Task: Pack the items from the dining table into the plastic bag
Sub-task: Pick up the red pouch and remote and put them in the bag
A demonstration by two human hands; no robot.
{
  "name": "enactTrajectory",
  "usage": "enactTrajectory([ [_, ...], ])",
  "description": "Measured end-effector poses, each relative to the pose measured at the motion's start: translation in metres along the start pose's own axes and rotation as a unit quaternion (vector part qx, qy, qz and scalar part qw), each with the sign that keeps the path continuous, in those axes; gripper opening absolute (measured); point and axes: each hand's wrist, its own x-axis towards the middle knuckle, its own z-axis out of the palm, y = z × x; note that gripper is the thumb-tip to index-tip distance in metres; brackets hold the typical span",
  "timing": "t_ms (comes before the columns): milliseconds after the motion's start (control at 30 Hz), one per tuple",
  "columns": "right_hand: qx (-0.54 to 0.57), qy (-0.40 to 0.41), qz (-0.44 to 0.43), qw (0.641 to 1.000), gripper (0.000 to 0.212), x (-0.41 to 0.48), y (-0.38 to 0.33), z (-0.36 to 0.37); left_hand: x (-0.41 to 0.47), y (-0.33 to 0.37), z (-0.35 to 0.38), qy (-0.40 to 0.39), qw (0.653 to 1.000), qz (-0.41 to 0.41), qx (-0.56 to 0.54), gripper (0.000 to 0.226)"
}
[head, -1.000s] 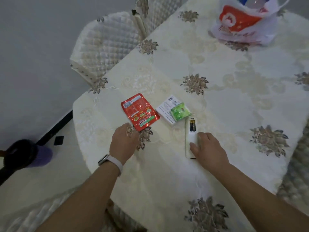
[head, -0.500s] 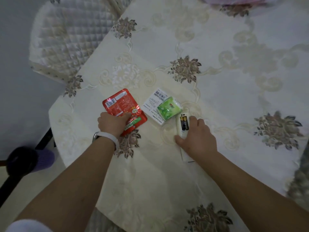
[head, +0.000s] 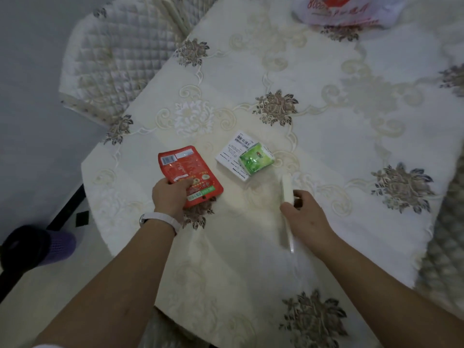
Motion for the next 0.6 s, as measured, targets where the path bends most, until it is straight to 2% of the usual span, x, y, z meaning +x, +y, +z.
enactTrajectory([
  [133,0.044,-0.010,0.013,0.999,0.020,-0.037,0.002,0.000,-0.040,-0.017,-0.033,-0.062,0.998,0.027,-0.008,0.027],
  [400,0.011,0.039,-0.031,0.999,0.008,-0.141,0.001,0.001,-0.139,-0.037,-0.094,-0.159,0.979,0.104,-0.072,0.032],
  [600,-0.002,0.085,-0.052,0.995,0.011,-0.215,0.015,0.001,-0.182,-0.057,-0.122,-0.206,0.964,0.132,-0.100,0.024],
])
